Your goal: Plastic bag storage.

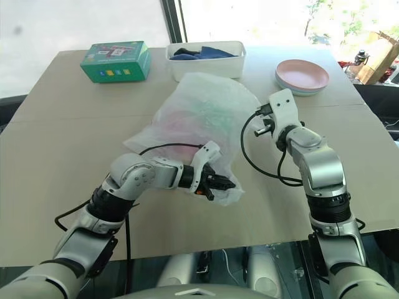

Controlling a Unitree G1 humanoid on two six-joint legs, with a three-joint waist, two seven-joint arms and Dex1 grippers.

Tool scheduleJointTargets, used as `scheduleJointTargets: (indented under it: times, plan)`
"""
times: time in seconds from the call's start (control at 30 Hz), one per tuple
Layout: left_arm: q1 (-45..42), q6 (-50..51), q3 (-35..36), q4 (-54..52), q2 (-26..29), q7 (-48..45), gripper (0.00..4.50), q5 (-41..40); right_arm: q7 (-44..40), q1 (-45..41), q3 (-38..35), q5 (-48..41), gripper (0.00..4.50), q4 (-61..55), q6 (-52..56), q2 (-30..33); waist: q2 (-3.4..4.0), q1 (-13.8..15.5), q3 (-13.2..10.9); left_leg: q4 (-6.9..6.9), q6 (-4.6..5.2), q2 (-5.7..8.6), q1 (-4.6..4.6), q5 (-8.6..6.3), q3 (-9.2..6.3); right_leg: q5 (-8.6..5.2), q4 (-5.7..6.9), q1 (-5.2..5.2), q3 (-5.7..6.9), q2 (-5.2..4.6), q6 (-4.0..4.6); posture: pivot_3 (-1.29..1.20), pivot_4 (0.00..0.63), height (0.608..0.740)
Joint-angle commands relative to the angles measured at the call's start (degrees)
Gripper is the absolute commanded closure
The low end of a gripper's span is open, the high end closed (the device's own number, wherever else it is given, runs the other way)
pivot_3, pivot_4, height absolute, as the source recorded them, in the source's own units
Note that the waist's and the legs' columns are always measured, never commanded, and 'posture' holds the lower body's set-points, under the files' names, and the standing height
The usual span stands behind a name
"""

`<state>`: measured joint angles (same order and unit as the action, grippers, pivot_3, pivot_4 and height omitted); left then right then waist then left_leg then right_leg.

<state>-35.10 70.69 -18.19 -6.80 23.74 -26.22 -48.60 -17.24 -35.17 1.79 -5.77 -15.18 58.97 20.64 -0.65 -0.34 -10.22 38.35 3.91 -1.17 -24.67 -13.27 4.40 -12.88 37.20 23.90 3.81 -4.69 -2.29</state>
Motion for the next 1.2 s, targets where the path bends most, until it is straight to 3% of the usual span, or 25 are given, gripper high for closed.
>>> scheduleJointTargets:
  times: [0.03,0.1,0.17,0.3,0.5,0.73,0.9,1.2]
  plan:
    - [2.47,-2.37,8.82,-2.65,-3.1,-1.85,4.45,-4.37,0.38,-0.6,-0.99,-0.09,4.5,-3.25,0.05,0.92,0.0,-0.1,0.0,0.0,0.0,-0.01,-0.01,0.0,0.0,0.0,0.0,0.01,0.0,0.0,0.0,0.0,0.15,0.74]
    - [3.52,-2.61,13.16,-4.02,-4.36,-2.9,4.45,-7.26,0.47,-0.47,-1.42,-0.32,4.5,-3.43,0.15,0.94,0.0,-0.15,0.0,0.01,0.0,-0.01,-0.04,0.0,-0.01,0.0,-0.01,0.02,0.01,-0.01,0.0,0.0,0.15,0.74]
    - [3.92,-1.71,21.71,-4.63,-5.38,-2.54,4.45,-15.96,0.65,-1.36,-4.72,-2.59,4.5,-3.66,0.69,-1.0,0.0,-0.16,0.0,0.01,0.0,-0.02,-0.03,0.0,-0.03,0.0,-0.01,0.02,0.02,-0.01,0.0,0.0,0.15,0.74]
    - [-0.46,-3.58,37.45,2.36,-4.25,7.72,4.45,-39.92,1.12,-7.52,-15.9,-11.75,4.5,-3.73,4.12,-7.84,0.01,-0.39,-0.02,0.07,0.0,-0.08,-0.04,0.0,-0.09,0.01,0.07,0.02,0.0,-0.04,0.0,0.0,0.15,0.74]
    - [-9.97,-12.02,46.6,10.96,0.33,18.32,4.45,-53.77,3.44,-21.0,-28.2,-22.72,4.5,2.08,7.2,-12.73,-0.09,0.01,-0.1,0.15,0.01,0.06,-0.08,0.0,-0.17,0.01,0.26,0.02,0.13,-0.08,0.01,0.0,0.15,0.74]
    - [-22.31,-21.5,51.27,18.87,4.2,20.29,4.45,-52.95,9.8,-38.06,-37.63,-34.94,4.5,10.42,9.41,-15.13,-0.12,0.21,-0.17,0.07,0.05,0.18,-0.16,-0.02,-0.13,0.01,0.16,0.08,0.15,-0.14,0.01,0.0,0.15,0.74]
    - [-27.74,-23.65,51.07,22.38,6.97,18.39,4.45,-49.02,14.71,-47.23,-42.34,-41.63,4.5,17.37,8.19,-12.72,-0.13,0.2,-0.17,-0.13,0.05,0.19,-0.22,-0.02,-0.08,0.01,0.04,0.13,0.15,-0.12,0.0,0.0,0.15,0.74]
    - [-37.58,-24.45,50.77,31.98,10.93,11.62,4.45,-39.91,16.79,-54.35,-41.18,-46.61,4.5,24.53,7.31,-4.51,-0.17,-0.41,-0.2,-0.23,0.11,0.2,-0.46,-0.06,-0.04,0.02,-0.26,0.33,0.17,-0.11,-0.01,0.0,0.15,0.74]
